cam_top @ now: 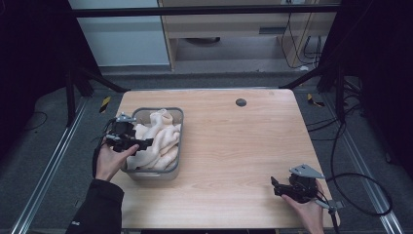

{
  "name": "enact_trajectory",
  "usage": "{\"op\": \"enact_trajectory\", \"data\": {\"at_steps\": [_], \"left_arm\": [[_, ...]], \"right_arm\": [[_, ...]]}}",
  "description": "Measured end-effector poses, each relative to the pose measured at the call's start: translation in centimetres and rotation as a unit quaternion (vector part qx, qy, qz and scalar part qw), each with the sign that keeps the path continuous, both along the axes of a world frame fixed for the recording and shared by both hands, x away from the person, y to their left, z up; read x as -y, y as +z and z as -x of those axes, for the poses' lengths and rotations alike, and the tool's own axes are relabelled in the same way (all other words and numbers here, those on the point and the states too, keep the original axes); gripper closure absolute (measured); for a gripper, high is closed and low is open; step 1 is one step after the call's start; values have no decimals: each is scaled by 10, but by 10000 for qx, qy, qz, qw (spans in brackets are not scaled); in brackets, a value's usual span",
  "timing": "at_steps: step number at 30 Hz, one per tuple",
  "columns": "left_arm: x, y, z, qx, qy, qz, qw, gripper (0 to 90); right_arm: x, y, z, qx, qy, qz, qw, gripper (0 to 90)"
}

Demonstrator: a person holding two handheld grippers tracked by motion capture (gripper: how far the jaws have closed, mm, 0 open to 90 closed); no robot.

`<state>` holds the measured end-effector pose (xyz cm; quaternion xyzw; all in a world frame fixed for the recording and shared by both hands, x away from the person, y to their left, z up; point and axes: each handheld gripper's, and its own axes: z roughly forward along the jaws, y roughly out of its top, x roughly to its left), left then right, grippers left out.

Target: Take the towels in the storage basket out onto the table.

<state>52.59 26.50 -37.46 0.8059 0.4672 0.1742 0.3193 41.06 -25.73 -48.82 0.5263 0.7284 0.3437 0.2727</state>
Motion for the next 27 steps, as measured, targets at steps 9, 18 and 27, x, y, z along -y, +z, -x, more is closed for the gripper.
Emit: {"op": "enact_trajectory", "data": {"at_steps": [9,18,27], "left_arm": [[7,-4,-12,-185,-64,-129,9997,203],[13,-12,-24,-561,-209,-361,9976,179],[19,-26,-32,-816,-260,-614,9944,158]], "right_arm": [[0,-1,0,-61,27,25,10000,99],[-1,-2,-1,-112,62,31,9999,95],[-1,-3,-2,-145,108,62,9998,88]]}}
